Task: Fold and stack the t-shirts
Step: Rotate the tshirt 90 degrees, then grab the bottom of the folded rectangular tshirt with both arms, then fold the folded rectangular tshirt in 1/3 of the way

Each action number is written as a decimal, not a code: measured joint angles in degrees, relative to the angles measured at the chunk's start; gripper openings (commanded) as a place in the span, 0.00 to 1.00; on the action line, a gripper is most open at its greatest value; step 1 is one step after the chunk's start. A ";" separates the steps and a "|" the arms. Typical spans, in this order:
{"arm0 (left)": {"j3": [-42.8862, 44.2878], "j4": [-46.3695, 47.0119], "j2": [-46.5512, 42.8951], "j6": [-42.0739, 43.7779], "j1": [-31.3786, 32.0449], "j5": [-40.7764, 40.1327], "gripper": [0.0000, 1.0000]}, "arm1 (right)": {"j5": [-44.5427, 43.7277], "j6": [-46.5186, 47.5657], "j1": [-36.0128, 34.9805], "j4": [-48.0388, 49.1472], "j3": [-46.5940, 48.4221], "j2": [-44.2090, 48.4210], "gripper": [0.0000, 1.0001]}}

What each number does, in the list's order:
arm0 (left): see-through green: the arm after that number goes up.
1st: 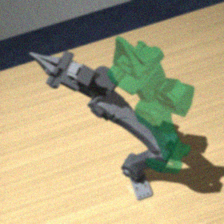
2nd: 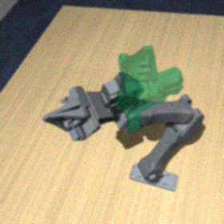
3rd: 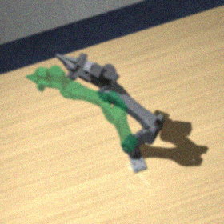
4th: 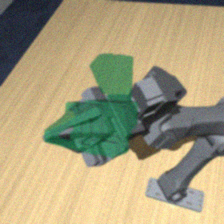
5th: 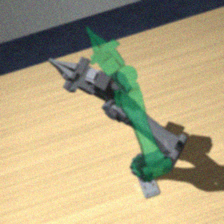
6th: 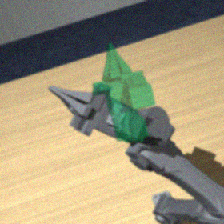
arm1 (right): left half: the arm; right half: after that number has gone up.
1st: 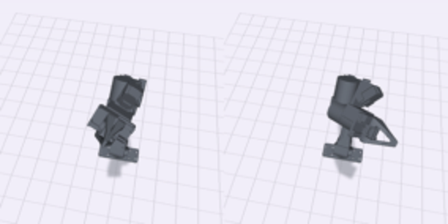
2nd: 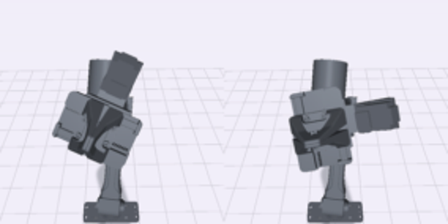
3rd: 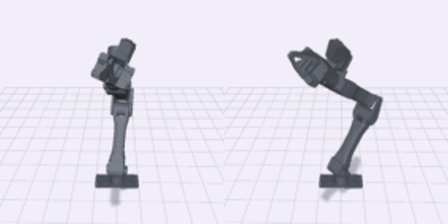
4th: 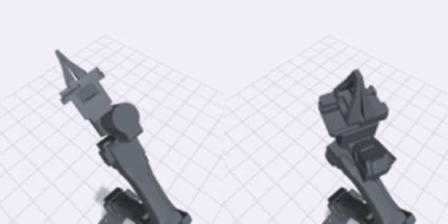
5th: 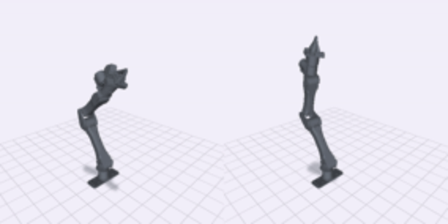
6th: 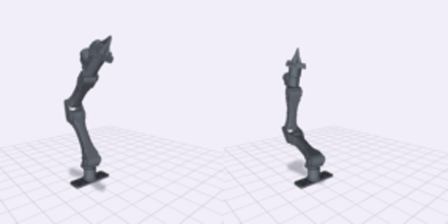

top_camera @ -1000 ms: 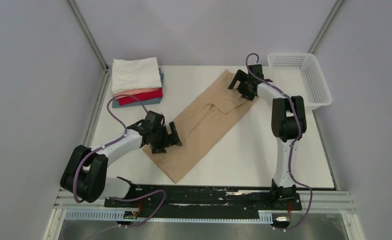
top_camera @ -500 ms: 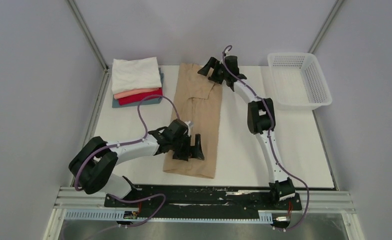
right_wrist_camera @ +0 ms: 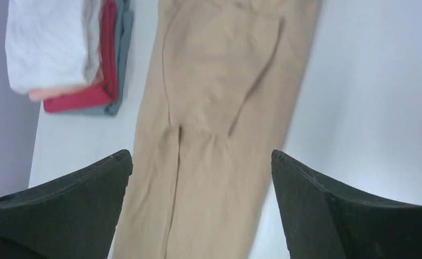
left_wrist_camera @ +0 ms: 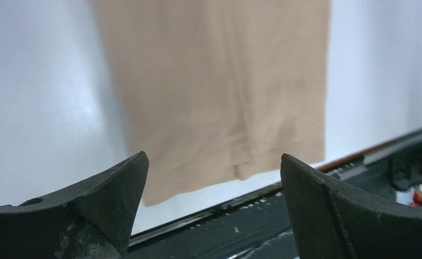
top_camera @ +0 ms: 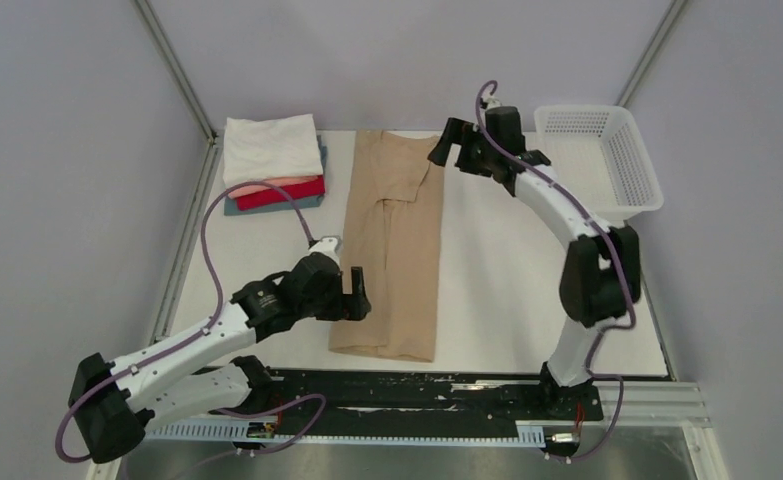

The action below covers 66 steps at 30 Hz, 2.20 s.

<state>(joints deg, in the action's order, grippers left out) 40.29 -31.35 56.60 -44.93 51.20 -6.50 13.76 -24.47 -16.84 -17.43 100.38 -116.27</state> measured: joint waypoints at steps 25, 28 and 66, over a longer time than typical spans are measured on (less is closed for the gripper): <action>-15.34 2.82 -0.07 -0.63 -8.50 8.22 0.43 | -8.70 -12.61 -34.05 -9.07 -63.67 46.38 0.92; -15.91 2.89 -0.26 0.09 -8.52 9.75 0.20 | -8.28 -14.58 -35.71 -9.09 -65.00 46.95 0.88; 3.78 8.37 12.15 0.07 -18.12 10.69 0.00 | -12.28 -12.13 -28.00 -4.59 -50.88 37.97 0.03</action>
<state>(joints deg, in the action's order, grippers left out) 44.07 -22.98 68.75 -44.86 33.08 4.19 1.48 -36.60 -44.84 -22.02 49.50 -78.30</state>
